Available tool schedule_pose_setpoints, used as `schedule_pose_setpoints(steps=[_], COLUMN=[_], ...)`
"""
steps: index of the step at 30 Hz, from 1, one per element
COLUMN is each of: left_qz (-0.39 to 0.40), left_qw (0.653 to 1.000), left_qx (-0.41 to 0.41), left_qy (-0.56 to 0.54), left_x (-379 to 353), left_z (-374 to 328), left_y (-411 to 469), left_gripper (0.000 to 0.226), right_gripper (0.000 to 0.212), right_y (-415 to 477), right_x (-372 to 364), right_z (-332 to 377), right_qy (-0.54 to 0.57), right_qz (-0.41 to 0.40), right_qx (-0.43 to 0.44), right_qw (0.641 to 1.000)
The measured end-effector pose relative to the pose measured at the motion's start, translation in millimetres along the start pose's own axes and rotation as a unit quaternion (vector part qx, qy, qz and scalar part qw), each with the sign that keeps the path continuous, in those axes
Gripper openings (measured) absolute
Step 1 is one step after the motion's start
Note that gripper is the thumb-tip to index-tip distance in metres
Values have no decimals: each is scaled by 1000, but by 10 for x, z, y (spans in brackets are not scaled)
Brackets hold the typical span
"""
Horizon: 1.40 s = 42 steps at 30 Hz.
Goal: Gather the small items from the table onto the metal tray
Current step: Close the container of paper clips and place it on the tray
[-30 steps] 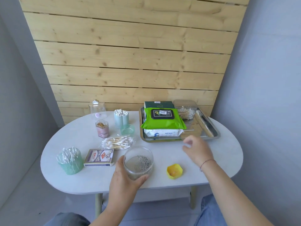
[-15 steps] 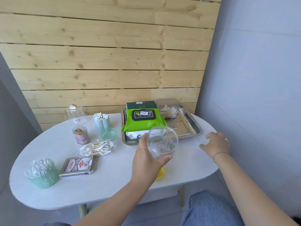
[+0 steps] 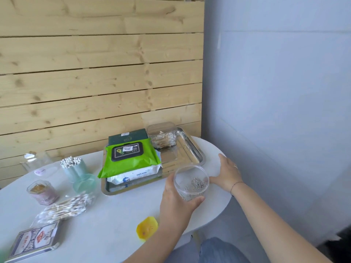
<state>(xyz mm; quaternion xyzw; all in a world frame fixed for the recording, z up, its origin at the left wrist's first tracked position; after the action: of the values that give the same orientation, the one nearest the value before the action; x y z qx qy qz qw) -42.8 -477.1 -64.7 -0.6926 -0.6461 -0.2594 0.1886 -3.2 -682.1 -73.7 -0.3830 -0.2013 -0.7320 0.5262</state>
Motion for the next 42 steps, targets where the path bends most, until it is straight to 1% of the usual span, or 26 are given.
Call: schedule_pose_setpoints(steps=[2, 4, 7, 9, 14, 17, 20, 23, 25, 28, 30, 32, 34, 36, 38, 39, 41, 42], left_qz=[-6, -14, -22, -17, 12, 32, 54, 75, 89, 91, 86, 95, 97, 86, 78, 81, 84, 85], left_qw=[1000, 1000, 999, 998, 994, 990, 987, 985, 980, 977, 979, 984, 989, 993, 996, 995, 991, 989], left_qx=[-5, -14, -34, -53, -92, -115, -118, -110, -110, -103, -86, -66, -48, -43, -41, -40, -52, -65], left_qy=[1, 7, 28, 42, 52, 80, 95, 113, 138, 164, 161, 139, 103, 61, -7, -40, -89, -101], left_x=[-3, 28, 83, 130, 277, 356, 402, 423, 410, 399, 382, 358, 337, 344, 363, 375, 398, 398], left_z=[19, 30, 31, 13, -31, -44, -29, -19, -21, -27, -5, 16, 82, 139, 154, 136, 60, 23], left_y=[1, 5, 20, 30, 125, 202, 270, 304, 314, 329, 352, 345, 327, 323, 331, 334, 345, 348], left_gripper=[96, 96, 95, 94, 92, 93, 95, 99, 102, 102, 102, 109, 113, 107, 87, 82, 82, 82], right_gripper=[104, 103, 104, 105, 105, 108, 107, 106, 107, 106, 107, 112, 114, 105, 87, 74, 50, 43], right_y=[-66, -178, -393, -530, -732, -735, -699, -654, -639, -681, -729, -764, -764, -732, -693, -682, -674, -666], right_x=[44, 113, 228, 301, 450, 367, 219, 118, 87, 17, -64, -142, -171, -113, -28, 14, 66, 63], right_z=[11, 63, 244, 405, 746, 907, 1012, 1068, 1116, 1247, 1307, 1334, 1321, 1262, 1184, 1162, 1149, 1143], right_qy=[-19, -47, -122, -152, -116, -131, -151, -189, -229, -286, -307, -315, -276, -198, -88, -25, 103, 152], right_qz=[-11, -4, 20, 41, 121, 162, 194, 194, 175, 146, 145, 154, 175, 216, 246, 242, 215, 197], right_qx=[3, 22, 90, 140, 208, 235, 242, 252, 271, 328, 354, 376, 374, 341, 312, 305, 283, 267], right_qw=[1000, 999, 988, 978, 964, 950, 938, 929, 918, 888, 871, 858, 868, 893, 914, 921, 929, 931])
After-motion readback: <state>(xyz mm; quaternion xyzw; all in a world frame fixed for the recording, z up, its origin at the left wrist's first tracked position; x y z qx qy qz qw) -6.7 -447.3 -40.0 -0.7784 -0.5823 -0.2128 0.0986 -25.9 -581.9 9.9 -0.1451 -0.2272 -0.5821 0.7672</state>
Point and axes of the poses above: each hand's wrist, its own y-axis towards the middle knuckle, its own x-axis out of the back of the hand, z = x × y, the point moved 5 cm from there along y, towards the middle knuckle, and after that the axes turned 9 degrees about y, right-handed, at the moved point
